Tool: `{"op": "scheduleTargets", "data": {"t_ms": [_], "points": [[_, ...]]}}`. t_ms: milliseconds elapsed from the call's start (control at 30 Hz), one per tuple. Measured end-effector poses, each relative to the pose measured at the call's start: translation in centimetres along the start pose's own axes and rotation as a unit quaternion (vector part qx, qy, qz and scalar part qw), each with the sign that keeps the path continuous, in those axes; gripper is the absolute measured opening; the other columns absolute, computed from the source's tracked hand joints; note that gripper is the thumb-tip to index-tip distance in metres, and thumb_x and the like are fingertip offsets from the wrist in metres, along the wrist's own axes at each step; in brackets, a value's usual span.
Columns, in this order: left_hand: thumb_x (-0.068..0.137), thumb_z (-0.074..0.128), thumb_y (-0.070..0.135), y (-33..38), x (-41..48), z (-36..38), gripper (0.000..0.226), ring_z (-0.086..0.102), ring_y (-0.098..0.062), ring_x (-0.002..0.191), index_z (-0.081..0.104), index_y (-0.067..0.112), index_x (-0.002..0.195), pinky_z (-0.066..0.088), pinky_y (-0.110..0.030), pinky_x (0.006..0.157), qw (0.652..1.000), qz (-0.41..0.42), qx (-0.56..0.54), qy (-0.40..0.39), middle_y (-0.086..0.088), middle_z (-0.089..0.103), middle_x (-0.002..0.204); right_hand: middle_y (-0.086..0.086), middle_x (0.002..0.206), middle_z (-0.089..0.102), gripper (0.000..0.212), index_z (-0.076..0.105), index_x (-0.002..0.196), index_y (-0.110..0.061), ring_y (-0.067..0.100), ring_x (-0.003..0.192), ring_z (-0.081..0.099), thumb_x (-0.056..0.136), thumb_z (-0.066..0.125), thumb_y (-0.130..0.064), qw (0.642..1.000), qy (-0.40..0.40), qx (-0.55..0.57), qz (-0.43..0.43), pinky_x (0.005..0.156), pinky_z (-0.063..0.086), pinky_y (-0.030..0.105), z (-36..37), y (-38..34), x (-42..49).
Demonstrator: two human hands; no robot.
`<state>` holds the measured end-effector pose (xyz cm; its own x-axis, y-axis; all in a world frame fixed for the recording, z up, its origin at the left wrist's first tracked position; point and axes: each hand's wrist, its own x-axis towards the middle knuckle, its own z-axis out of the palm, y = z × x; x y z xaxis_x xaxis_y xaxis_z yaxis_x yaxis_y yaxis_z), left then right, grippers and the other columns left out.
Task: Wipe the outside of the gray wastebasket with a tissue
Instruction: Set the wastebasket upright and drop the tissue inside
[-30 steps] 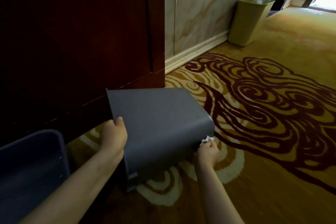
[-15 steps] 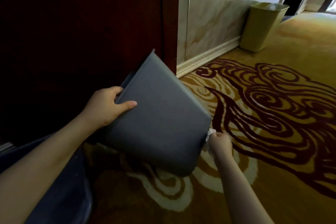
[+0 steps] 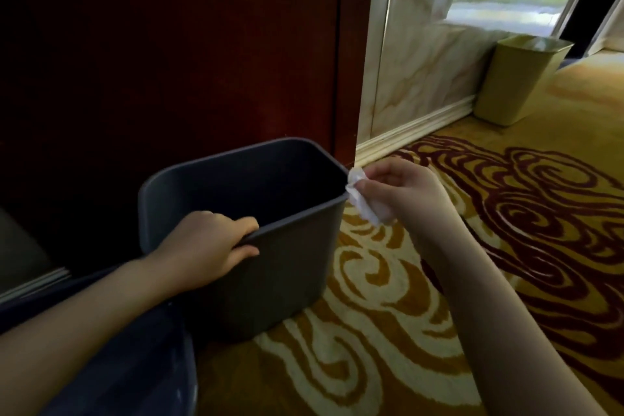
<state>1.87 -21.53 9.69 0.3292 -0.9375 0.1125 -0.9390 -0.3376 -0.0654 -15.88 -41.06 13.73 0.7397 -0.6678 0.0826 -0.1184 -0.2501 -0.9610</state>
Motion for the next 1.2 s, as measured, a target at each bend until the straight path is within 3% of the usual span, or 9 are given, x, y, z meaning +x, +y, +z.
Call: {"op": "scheduleTargets", "data": {"t_ms": [133, 233, 300, 400, 467, 600, 867, 1100, 1200], "points": [[0.085, 0.045, 0.055, -0.7, -1.0, -0.1, 0.025, 0.055, 0.004, 0.066, 0.053, 0.037, 0.101, 0.041, -0.015, 0.062, 0.998, -0.002, -0.031, -0.058, 0.016, 0.061, 0.073, -0.003, 0.085, 0.063, 0.009, 0.061, 0.087, -0.020, 0.010, 0.075, 0.062, 0.081, 0.066, -0.016, 0.998, -0.049, -0.025, -0.035, 0.051, 0.042, 0.012, 4.0, -2.0, 2.7], [0.064, 0.038, 0.078, -0.9, -0.8, -1.6, 0.045, 0.058, 0.008, 0.064, 0.045, 0.049, 0.098, 0.042, -0.010, 0.056, 0.973, -0.096, -0.170, -0.119, 0.019, 0.061, 0.075, 0.000, 0.088, 0.059, 0.019, 0.060, 0.095, -0.017, 0.013, 0.079, 0.059, 0.079, 0.067, -0.010, 0.993, -0.090, -0.055, -0.060, 0.060, 0.047, 0.021, 7.3, -2.7, 4.4], [0.056, 0.050, 0.073, -1.1, -0.1, -2.3, 0.059, 0.065, 0.008, 0.069, 0.038, 0.050, 0.109, 0.047, -0.010, 0.055, 0.911, -0.192, -0.359, -0.069, 0.017, 0.065, 0.082, 0.001, 0.090, 0.056, 0.029, 0.059, 0.108, -0.015, 0.013, 0.079, 0.056, 0.080, 0.065, -0.008, 0.987, -0.123, -0.081, -0.068, 0.064, 0.046, 0.022, 9.2, -3.0, 5.4], [0.071, 0.072, 0.034, -1.5, 1.4, -2.7, 0.054, 0.070, -0.008, 0.078, 0.043, 0.038, 0.116, 0.057, -0.023, 0.058, 0.824, -0.236, -0.514, 0.027, 0.010, 0.066, 0.095, 0.004, 0.091, 0.058, 0.029, 0.060, 0.111, -0.012, 0.017, 0.083, 0.059, 0.083, 0.063, -0.009, 0.977, -0.179, -0.101, -0.063, 0.067, 0.050, 0.026, 10.7, -3.5, 6.6], [0.078, 0.070, 0.016, -1.8, 2.1, -2.8, 0.038, 0.069, -0.011, 0.077, 0.055, 0.025, 0.111, 0.057, -0.024, 0.056, 0.826, -0.243, -0.501, 0.083, 0.003, 0.068, 0.092, 0.009, 0.093, 0.064, 0.021, 0.063, 0.104, -0.009, 0.019, 0.086, 0.064, 0.083, 0.064, -0.009, 0.970, -0.218, -0.092, -0.060, 0.071, 0.055, 0.029, 10.9, -3.8, 7.3], [0.082, 0.065, 0.014, -2.1, 3.6, -2.1, 0.007, 0.068, -0.011, 0.069, 0.061, 0.018, 0.086, 0.053, -0.016, 0.049, 0.820, -0.260, -0.496, 0.118, -0.005, 0.069, 0.081, 0.005, 0.081, 0.066, 0.012, 0.064, 0.090, -0.009, 0.015, 0.076, 0.068, 0.080, 0.068, -0.006, 0.963, -0.256, -0.065, -0.041, 0.068, 0.059, 0.024, 11.1, -2.9, 8.4], [0.083, 0.064, 0.030, -3.2, 6.5, 1.3, 0.013, 0.063, -0.009, 0.065, 0.059, 0.024, 0.073, 0.051, -0.022, 0.058, 0.897, -0.286, -0.335, 0.025, 0.003, 0.064, 0.071, -0.001, 0.076, 0.064, 0.005, 0.065, 0.083, -0.014, 0.014, 0.075, 0.063, 0.081, 0.069, -0.016, 0.945, -0.241, -0.218, -0.026, 0.064, 0.051, 0.021, 13.1, 1.1, 10.5], [0.084, 0.062, 0.027, -3.9, 5.9, -0.1, 0.011, 0.059, -0.015, 0.073, 0.057, 0.023, 0.074, 0.049, -0.029, 0.062, 0.891, -0.333, -0.304, -0.052, 0.004, 0.060, 0.076, 0.004, 0.082, 0.058, 0.012, 0.063, 0.093, -0.007, 0.016, 0.071, 0.053, 0.085, 0.060, -0.015, 0.894, -0.268, -0.358, -0.025, 0.048, 0.039, 0.019, 14.5, -1.5, 10.6], [0.084, 0.059, 0.016, -4.0, 5.4, -1.6, 0.006, 0.061, -0.020, 0.082, 0.059, 0.020, 0.080, 0.052, -0.034, 0.068, 0.884, -0.346, -0.300, -0.092, -0.003, 0.065, 0.091, 0.008, 0.090, 0.060, 0.018, 0.061, 0.101, -0.006, 0.020, 0.077, 0.055, 0.089, 0.058, -0.019, 0.876, -0.284, -0.390, 0.010, 0.055, 0.039, 0.026, 14.8, -2.9, 10.3]]}}
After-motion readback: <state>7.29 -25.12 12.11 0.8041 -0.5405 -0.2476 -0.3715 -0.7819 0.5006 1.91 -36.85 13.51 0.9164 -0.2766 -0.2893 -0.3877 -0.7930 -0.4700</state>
